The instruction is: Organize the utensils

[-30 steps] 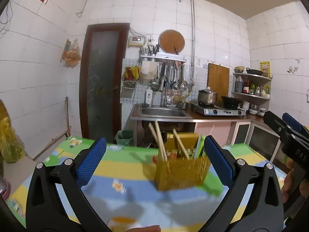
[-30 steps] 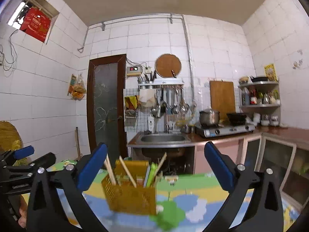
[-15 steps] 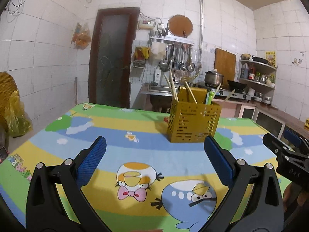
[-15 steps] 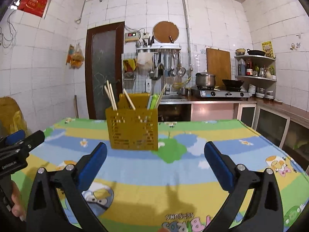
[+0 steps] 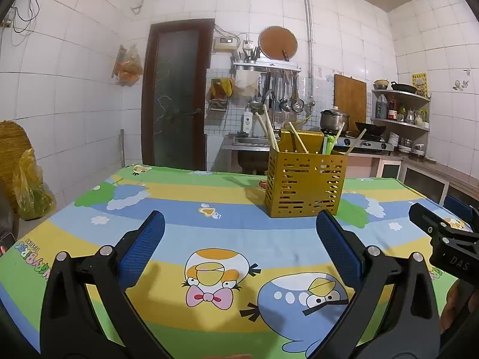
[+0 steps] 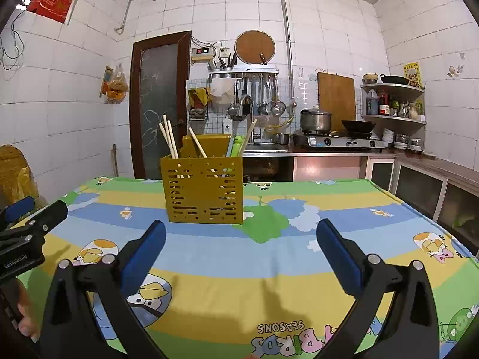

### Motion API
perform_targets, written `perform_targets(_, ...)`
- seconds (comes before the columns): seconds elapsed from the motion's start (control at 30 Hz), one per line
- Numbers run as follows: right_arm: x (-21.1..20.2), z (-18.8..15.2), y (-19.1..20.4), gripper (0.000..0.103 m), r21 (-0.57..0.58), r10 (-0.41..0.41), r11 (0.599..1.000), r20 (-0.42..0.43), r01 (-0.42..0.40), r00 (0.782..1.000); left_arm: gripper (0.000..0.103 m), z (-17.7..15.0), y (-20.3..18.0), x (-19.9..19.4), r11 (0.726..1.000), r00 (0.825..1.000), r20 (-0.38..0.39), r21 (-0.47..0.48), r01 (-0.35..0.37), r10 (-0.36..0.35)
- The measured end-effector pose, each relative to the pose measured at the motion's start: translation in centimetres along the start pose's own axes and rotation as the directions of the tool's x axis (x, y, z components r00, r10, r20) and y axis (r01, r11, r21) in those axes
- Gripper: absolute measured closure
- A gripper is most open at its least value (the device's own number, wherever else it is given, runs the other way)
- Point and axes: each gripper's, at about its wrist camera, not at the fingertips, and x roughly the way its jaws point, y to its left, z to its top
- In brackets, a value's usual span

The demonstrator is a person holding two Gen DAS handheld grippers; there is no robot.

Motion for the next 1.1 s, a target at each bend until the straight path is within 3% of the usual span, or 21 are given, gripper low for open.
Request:
perform_targets(0.5,0.03,0.09,0.24,0.005,-0.009,-0.019,1.0,-0.009,0.019,1.0,0.005,0.1,0.0,-0.69,0.999,0.999,0.033,0.007,-0.036,0.036)
perform_targets(1.1,0.09,-0.03,0.32,0.005,-0.01,-0.026,1.0,-0.009,0.026,1.0,0.005,0.17,0.15,-0.99,1.0,0.999,0.04,-0.003,-0.02,0.02)
